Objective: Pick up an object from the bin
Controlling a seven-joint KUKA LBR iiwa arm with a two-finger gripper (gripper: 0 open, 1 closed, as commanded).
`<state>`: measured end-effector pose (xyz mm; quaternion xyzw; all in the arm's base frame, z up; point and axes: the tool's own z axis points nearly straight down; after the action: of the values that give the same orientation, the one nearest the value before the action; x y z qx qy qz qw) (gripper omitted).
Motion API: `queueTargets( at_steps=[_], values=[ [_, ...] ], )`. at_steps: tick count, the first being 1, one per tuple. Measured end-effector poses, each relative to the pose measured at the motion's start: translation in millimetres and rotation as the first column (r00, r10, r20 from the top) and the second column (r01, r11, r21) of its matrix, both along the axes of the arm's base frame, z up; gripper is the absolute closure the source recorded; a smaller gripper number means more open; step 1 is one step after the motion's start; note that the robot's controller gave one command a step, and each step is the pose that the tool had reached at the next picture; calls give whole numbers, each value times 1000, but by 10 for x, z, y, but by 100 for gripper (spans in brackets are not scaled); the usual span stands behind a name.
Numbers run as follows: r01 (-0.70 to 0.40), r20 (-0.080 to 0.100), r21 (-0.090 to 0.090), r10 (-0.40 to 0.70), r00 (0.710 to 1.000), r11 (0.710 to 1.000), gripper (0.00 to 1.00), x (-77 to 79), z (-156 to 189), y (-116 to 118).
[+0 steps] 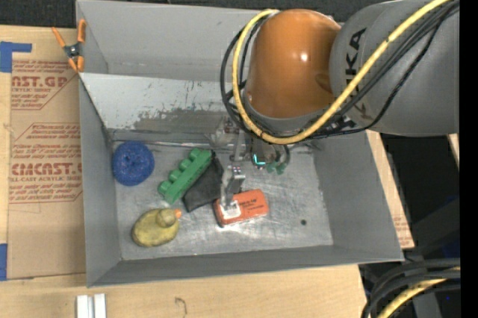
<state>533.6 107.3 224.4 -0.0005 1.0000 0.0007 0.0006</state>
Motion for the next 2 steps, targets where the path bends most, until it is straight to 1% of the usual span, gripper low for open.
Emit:
queueTargets(
  at_steps=[1, 2],
  values=[
    [-16, 6, 1, 16, 1000, 1000, 0, -64, -532, -61],
    [-39, -2, -1, 39, 999, 999, 0, 301, -833, 97]
  ],
)
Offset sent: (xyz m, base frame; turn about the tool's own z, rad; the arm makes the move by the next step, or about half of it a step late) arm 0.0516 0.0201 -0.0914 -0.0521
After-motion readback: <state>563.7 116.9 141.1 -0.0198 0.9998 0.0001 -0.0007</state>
